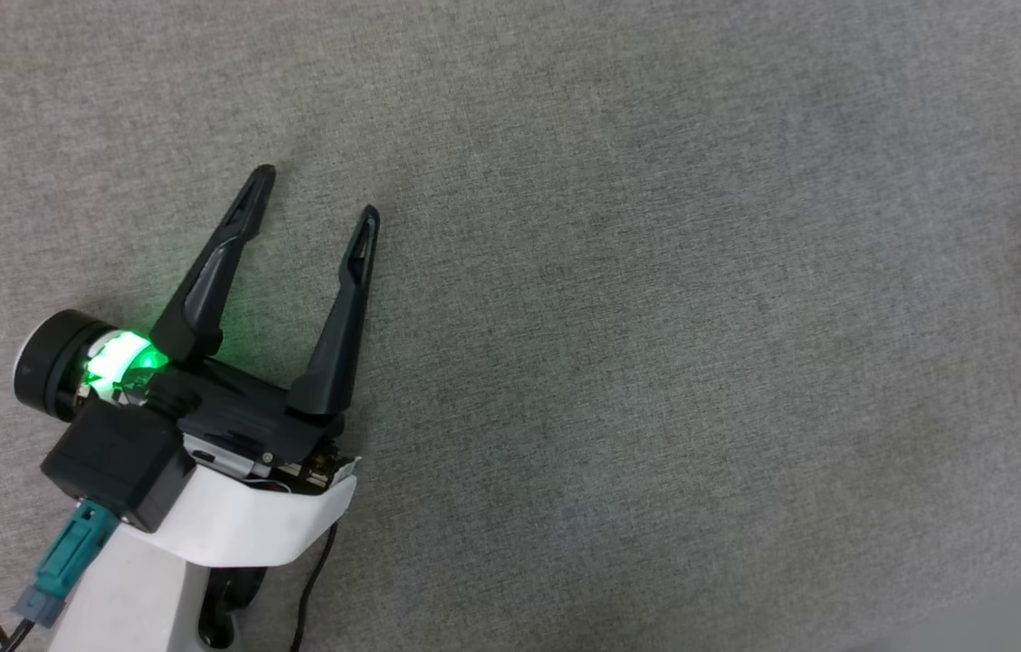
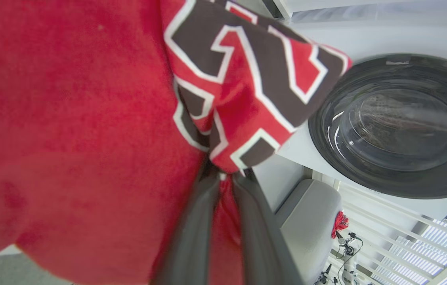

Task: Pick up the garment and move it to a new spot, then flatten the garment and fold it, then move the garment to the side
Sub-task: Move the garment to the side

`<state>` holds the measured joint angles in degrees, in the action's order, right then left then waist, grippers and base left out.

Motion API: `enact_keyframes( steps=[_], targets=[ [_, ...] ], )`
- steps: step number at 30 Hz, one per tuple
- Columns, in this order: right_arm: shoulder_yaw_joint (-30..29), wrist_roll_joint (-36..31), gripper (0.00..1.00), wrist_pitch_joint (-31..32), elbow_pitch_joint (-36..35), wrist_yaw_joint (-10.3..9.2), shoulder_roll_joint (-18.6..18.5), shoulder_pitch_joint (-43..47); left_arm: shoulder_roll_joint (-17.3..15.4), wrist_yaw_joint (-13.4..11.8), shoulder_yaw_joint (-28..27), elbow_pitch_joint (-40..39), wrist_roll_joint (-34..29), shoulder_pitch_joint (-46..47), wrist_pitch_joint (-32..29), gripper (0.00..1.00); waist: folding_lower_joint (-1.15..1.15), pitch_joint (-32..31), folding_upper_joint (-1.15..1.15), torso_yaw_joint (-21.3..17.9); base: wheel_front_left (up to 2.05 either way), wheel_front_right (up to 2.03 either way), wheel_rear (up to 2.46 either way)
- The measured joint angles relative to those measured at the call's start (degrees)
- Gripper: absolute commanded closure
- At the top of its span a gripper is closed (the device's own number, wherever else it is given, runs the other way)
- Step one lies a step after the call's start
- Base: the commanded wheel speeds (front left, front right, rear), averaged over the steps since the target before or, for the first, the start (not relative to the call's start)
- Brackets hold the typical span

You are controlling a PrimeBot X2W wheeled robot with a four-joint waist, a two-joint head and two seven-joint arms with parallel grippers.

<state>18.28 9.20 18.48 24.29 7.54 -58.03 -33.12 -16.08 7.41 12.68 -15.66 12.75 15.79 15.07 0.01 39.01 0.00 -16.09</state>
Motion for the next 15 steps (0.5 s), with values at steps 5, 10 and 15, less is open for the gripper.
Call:
enact_keyframes(
  steps=[5,10,15],
  targets=[
    [-3.8,-1.5,0.00,-1.4,0.6,0.00,3.0,-0.1,0.0,0.0,-0.3,-0.3,0.2,0.0,0.0,0.00,0.00,0.2,0.00,0.6,0.00,0.00,0.00],
    [-6.2,-4.0,0.00,-0.7,-0.9,0.00,5.4,-0.1,2.0,0.0,-0.5,0.5,0.6,-0.1,0.0,0.00,0.00,-1.7,0.00,1.4,0.00,0.00,0.00],
    [-7.2,-5.3,0.00,0.7,-4.7,0.00,8.1,0.1,2.8,0.0,-1.5,1.6,0.9,-1.8,0.0,0.00,-0.01,-6.1,0.00,2.1,0.00,0.00,0.00]
  ],
)
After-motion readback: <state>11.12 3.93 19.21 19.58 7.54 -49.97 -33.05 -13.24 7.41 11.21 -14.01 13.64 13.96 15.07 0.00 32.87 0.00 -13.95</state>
